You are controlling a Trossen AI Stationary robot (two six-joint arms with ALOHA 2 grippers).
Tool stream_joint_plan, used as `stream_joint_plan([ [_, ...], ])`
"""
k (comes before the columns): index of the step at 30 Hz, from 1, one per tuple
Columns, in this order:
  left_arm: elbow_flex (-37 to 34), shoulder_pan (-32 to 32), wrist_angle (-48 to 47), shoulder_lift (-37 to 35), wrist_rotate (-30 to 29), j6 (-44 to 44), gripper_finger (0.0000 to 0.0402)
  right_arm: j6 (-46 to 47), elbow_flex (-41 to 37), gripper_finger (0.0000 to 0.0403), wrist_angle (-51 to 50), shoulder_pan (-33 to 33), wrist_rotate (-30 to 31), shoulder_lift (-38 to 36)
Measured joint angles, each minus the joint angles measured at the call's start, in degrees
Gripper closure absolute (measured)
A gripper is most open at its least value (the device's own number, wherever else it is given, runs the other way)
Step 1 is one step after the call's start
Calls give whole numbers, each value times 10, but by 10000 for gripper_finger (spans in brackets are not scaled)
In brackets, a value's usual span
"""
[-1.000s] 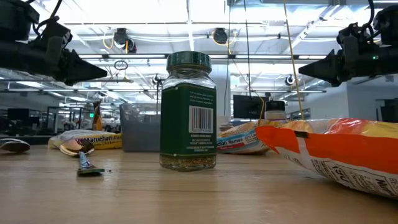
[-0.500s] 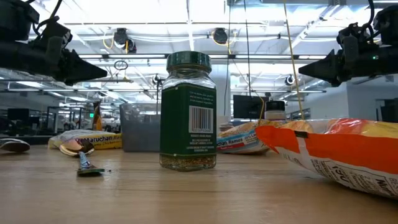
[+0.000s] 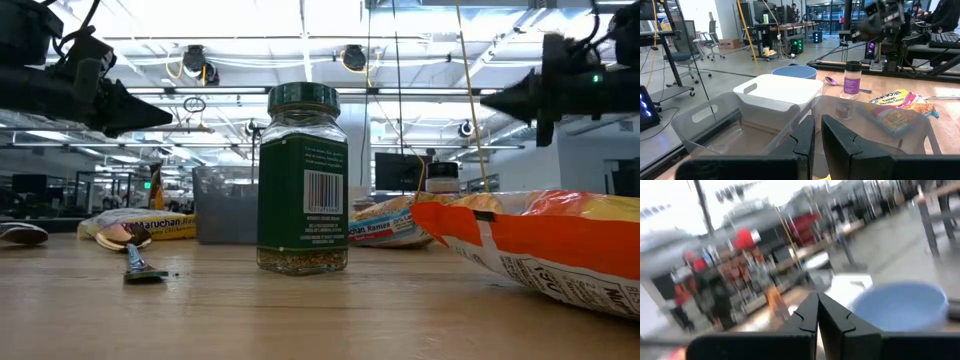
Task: Pick & Place Food Item
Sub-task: Put the red noodle pack into the bottom black bin
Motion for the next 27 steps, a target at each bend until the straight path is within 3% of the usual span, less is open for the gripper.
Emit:
stream_joint_plan([
  [5,0,0,0,0,0,0,360,-62,8,403,189,0,16,40],
  [8,0,0,0,0,0,0,360,-89,48,403,208,0,42,85],
  [14,0,0,0,0,0,0,360,-155,186,403,192,0,22,237],
  [22,0,0,0,0,0,0,360,-124,385,403,187,0,-112,512],
  [27,0,0,0,0,0,0,360,-110,461,403,191,0,-230,630],
])
